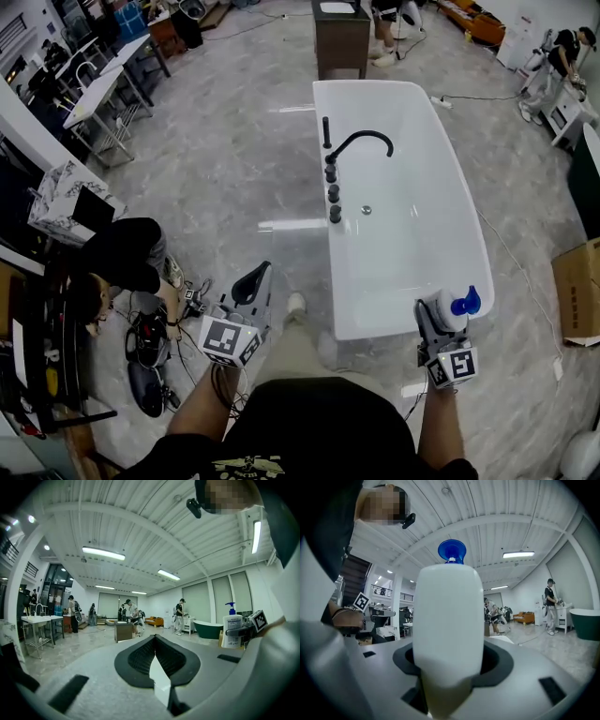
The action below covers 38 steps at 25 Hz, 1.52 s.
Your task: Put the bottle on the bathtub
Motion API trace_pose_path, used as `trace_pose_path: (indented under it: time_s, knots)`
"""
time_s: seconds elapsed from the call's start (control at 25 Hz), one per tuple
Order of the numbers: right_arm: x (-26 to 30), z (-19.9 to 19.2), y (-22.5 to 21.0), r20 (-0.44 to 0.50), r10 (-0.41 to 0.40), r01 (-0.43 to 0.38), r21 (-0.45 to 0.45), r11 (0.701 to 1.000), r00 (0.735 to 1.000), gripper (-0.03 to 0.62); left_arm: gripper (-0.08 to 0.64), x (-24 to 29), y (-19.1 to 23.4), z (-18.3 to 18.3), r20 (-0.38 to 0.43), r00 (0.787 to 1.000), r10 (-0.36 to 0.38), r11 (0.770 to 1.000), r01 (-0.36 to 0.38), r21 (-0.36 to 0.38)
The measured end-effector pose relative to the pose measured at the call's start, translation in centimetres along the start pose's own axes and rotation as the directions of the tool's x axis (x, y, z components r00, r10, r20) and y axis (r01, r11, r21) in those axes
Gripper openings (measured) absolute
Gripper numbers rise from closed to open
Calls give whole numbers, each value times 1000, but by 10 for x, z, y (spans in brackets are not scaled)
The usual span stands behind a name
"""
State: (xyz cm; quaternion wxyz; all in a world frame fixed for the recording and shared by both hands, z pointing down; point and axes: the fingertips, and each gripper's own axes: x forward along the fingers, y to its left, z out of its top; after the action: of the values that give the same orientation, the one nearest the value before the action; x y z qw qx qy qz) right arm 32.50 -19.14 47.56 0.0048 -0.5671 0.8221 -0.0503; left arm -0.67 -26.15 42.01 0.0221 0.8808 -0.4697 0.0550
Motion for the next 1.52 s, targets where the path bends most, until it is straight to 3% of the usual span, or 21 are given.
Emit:
trace_pose_path:
  time_s: [0.32,0.64,0.92,1.2,1.52]
  knots:
    - [74,-39,-10,-28,-23,22,-15,1000,999,258,9,62,54,-9,-30,999,-25,1000,25,15]
    - [124,-93,-16,-51,-15,16,8,1000,999,258,9,110,58,-31,-56,993,-104,995,104,1]
    - [167,-166,-6,-86,11,-10,16,1000,996,258,9,116,74,-73,-105,987,-123,992,123,-6]
    - [213,-241,17,-153,80,-73,52,996,985,258,9,109,100,-104,-160,983,-93,996,94,-5]
    - [258,-313,26,-232,110,-94,78,993,967,258,9,110,116,-135,-200,977,-74,997,75,-4]
